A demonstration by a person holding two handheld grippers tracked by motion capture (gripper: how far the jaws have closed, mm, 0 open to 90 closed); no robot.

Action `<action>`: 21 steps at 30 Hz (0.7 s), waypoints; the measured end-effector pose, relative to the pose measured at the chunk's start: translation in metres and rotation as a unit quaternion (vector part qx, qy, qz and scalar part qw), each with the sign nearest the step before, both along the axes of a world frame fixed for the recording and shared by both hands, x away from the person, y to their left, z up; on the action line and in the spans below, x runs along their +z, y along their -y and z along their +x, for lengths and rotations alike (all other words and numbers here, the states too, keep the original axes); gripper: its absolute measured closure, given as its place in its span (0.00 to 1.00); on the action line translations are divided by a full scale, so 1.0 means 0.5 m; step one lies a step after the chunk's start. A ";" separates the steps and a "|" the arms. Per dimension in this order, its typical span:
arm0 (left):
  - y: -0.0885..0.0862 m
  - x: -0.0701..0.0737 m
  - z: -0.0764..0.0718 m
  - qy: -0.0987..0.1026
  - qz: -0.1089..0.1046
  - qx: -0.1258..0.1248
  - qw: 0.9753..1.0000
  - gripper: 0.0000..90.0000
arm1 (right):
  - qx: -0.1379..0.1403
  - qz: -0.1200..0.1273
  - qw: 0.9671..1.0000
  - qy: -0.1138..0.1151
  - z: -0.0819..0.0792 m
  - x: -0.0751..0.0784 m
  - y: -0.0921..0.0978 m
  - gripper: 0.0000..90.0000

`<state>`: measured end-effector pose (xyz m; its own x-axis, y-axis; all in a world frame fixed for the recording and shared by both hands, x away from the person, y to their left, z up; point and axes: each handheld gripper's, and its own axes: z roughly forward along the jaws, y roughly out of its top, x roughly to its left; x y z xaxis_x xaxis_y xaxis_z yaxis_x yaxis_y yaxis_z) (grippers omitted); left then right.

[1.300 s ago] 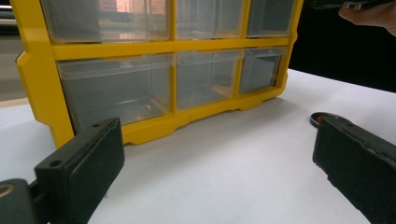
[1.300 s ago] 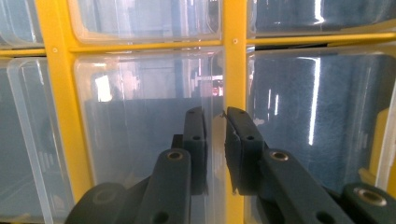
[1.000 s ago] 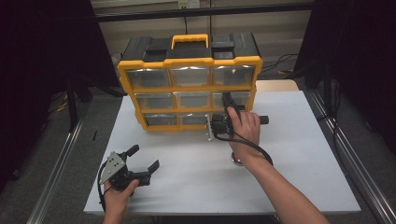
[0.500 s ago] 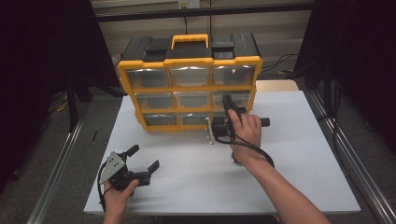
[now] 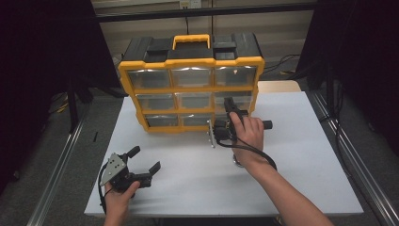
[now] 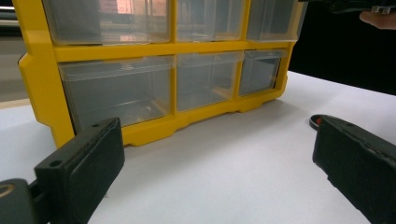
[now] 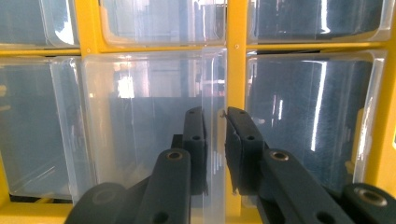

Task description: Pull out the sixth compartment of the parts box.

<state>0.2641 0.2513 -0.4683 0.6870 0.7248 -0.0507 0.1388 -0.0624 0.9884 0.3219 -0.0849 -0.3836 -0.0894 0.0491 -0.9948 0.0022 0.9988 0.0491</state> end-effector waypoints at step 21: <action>-0.001 0.000 0.001 0.000 0.002 0.000 1.000 0.03 | 0.002 0.000 1.000 -0.005 -0.015 0.004 -0.002 0.88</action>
<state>0.2644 0.2516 -0.4683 0.6875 0.7246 -0.0471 0.1379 -0.0666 0.9882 0.3144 -0.0838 -0.3817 -0.1002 0.0480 -0.9938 -0.0018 0.9988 0.0484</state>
